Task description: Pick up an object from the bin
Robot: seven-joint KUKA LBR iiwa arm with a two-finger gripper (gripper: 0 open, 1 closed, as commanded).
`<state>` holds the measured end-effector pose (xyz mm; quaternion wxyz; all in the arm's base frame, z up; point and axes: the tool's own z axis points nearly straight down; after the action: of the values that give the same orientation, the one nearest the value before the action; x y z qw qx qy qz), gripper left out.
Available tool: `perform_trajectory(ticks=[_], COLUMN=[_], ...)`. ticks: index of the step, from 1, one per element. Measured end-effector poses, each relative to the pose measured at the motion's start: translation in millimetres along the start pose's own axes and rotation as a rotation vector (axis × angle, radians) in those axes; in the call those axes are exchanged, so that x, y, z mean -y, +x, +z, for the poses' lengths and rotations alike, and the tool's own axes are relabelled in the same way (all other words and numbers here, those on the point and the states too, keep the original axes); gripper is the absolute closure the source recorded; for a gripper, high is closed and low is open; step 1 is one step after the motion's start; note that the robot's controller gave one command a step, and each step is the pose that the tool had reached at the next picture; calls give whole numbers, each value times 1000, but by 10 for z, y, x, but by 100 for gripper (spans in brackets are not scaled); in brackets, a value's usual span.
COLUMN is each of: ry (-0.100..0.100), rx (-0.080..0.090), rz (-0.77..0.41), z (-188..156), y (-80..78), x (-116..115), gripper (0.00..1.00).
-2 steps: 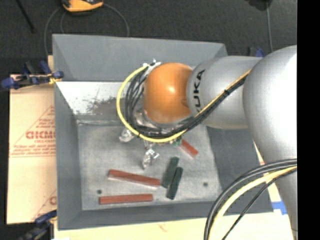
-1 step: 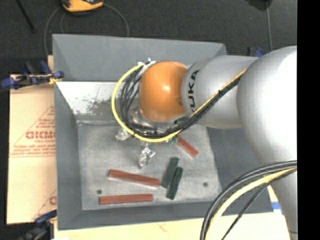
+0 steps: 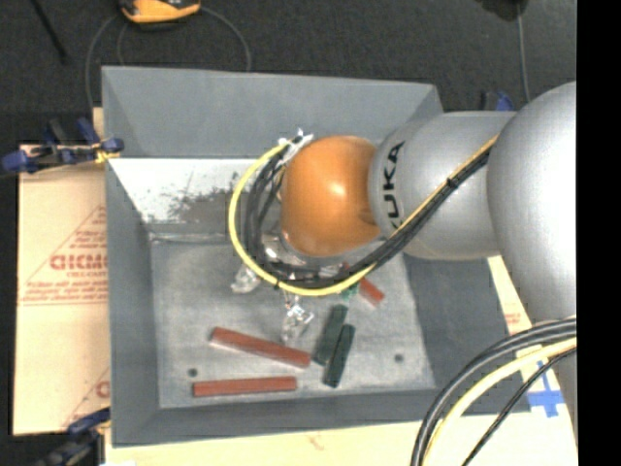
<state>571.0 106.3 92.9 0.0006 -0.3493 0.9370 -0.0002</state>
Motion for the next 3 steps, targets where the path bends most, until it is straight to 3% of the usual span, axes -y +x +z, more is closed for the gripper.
perform_trajectory(ticks=[1,2,3], ry=[10,0,0], rx=[23,3,3], rz=[-43,-43,-42], z=[-22,56,56], y=[323,380,380], x=[-259,-287,-287], gripper=[0,100,100])
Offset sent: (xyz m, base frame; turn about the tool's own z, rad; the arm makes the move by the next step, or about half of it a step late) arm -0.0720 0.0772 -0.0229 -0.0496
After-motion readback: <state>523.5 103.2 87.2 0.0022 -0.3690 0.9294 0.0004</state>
